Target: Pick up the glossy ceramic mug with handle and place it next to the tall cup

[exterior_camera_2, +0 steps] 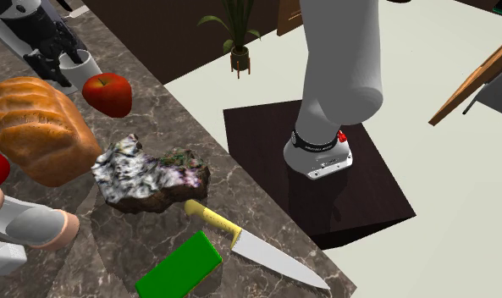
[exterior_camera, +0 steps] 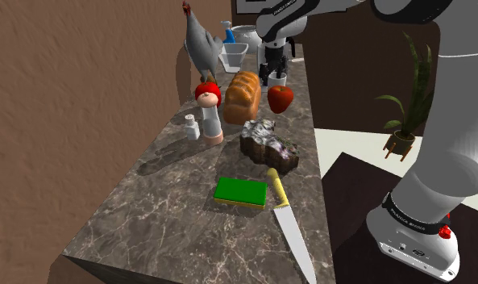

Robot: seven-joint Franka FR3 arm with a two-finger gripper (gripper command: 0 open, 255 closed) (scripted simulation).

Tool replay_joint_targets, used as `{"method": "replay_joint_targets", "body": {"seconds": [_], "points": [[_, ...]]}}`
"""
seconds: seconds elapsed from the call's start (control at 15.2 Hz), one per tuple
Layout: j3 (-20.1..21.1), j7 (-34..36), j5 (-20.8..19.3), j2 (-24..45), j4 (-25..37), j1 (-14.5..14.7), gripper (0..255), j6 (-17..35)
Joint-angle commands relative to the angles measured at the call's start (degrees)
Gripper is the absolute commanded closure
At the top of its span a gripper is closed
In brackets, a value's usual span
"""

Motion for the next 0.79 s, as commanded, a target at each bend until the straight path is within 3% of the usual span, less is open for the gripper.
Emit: {"method": "replay_joint_targets", "body": {"seconds": [0.0,0.2,0.73], "points": [[-0.04,0.08,-0.13,-0.75,0.88,0.07,0,-1.62],[-0.12,0.26,-0.42,-2.47,3.82,0.23,0,-6.27],[-0.12,0.26,-0.42,-2.47,3.82,0.22,0,-6.27]]}}
